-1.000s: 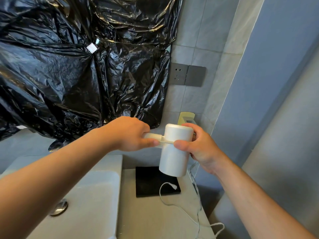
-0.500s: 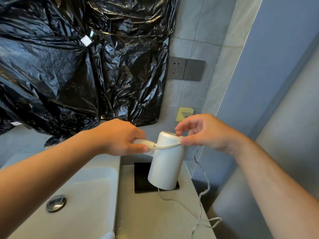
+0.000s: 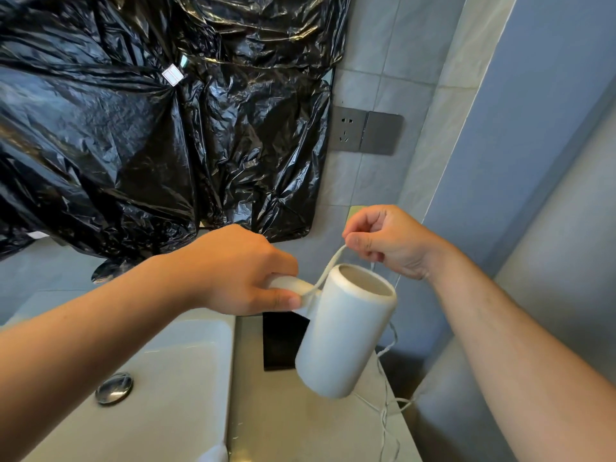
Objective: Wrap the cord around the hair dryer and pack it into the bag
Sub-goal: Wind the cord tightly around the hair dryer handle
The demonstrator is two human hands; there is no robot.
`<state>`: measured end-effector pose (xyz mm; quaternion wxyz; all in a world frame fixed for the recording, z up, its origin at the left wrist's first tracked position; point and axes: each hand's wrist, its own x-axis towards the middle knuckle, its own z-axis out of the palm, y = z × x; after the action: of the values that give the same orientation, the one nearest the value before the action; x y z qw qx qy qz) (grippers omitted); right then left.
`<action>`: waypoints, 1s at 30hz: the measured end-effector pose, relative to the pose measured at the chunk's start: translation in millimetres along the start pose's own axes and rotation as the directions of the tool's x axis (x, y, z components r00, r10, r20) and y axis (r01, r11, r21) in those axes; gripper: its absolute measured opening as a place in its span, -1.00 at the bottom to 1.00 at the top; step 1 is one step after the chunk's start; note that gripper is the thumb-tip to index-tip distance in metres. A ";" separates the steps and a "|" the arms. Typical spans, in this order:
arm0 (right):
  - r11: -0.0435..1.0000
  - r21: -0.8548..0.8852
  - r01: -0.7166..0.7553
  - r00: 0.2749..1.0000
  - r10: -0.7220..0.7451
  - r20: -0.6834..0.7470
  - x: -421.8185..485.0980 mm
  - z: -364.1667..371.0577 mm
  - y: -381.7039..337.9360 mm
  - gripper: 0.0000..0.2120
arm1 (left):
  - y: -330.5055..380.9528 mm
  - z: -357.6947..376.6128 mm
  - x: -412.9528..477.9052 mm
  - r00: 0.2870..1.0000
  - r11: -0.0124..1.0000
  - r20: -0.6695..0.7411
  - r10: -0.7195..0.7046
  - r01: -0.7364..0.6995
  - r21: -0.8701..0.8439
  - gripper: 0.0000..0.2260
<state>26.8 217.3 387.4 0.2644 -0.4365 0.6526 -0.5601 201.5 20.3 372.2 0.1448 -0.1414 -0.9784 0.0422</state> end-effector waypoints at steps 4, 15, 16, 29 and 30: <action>0.978 0.187 -0.091 0.995 0.082 0.058 -8.5 15.0 17.0 -0.82 | -7.1 -9.6 -0.2 0.986 0.994 -0.166 -0.017 -0.002 -0.109 -0.51; 0.719 0.687 -0.105 0.958 0.259 -0.124 -11.3 53.5 64.3 -0.56 | -8.1 8.4 14.4 0.919 0.913 -0.051 -0.391 0.380 -0.149 -0.56; 0.725 0.680 -0.110 0.956 0.265 -0.128 -11.1 52.5 64.7 -0.62 | -6.1 9.4 15.8 0.913 0.903 0.000 -0.408 0.404 -0.148 -0.59; 0.708 0.659 -0.254 0.882 0.449 -0.143 -18.1 45.4 81.9 -0.83 | -9.7 24.8 35.4 0.851 0.841 -0.027 -0.524 0.513 -0.171 -0.67; 0.732 0.611 -0.302 0.880 0.461 -0.117 -21.6 49.8 81.6 -0.82 | -13.6 27.4 37.8 0.836 0.833 -0.044 -0.547 0.538 -0.130 -0.65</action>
<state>56.4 210.4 294.2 0.4056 -0.1136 0.5573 -0.7155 155.1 17.1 358.0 0.1813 0.1323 -0.9725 -0.0615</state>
